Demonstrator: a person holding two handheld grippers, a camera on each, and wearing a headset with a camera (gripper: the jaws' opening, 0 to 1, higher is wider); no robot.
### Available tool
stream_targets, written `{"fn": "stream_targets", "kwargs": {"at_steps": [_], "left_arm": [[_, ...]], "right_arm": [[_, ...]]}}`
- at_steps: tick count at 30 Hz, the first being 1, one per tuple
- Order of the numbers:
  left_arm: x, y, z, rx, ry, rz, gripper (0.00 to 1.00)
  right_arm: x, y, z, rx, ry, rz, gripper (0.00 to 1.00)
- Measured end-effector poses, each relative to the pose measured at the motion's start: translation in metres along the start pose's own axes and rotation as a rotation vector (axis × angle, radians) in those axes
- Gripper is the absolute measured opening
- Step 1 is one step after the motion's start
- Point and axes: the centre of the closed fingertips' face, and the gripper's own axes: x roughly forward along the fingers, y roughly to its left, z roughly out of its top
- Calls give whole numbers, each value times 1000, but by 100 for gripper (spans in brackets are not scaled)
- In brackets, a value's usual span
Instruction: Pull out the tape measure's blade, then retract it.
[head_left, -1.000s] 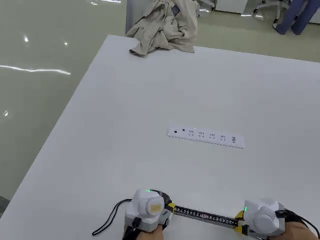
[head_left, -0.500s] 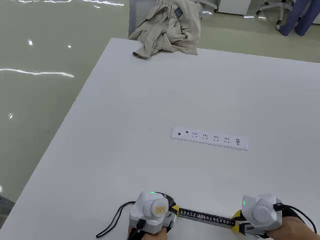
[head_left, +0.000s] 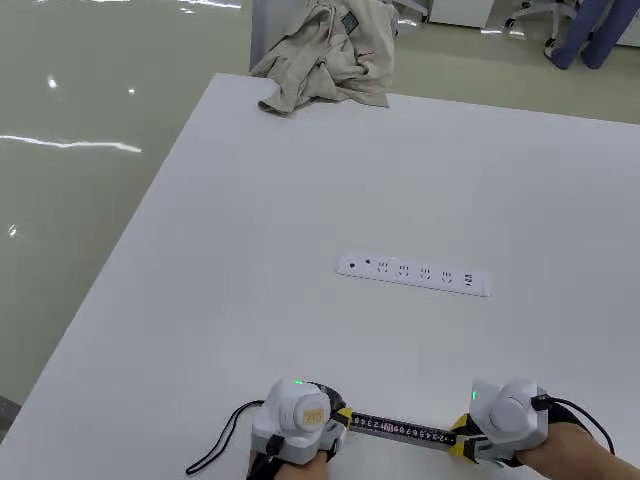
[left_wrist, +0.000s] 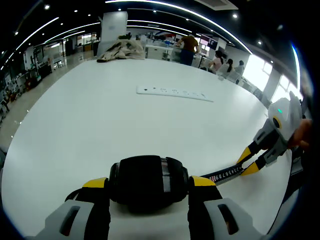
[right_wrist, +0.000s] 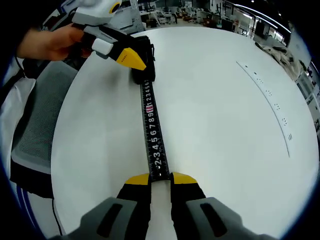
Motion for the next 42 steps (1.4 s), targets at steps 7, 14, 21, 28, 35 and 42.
{"fn": "stream_targets", "kwargs": {"at_steps": [7,14,21,28,35,42], "left_arm": [[0,0,0,0,2,-1,60],[0,0,0,2,4,-3,60],[0,0,-1,4,9,-6,60],[0,0,-1,4,9,-5,60],[-1,-1,0,4,11,-6,60],[0,0,-1,4,17,-5,60]], "right_arm": [[1,2,4,11,-9,15,14],[2,3,9,14,-12,23,14],[5,4,13,4,-19,28,14],[7,5,18,0,-21,32,14],[11,7,27,-7,-29,38,14],[15,8,34,-17,-36,40,14]]}}
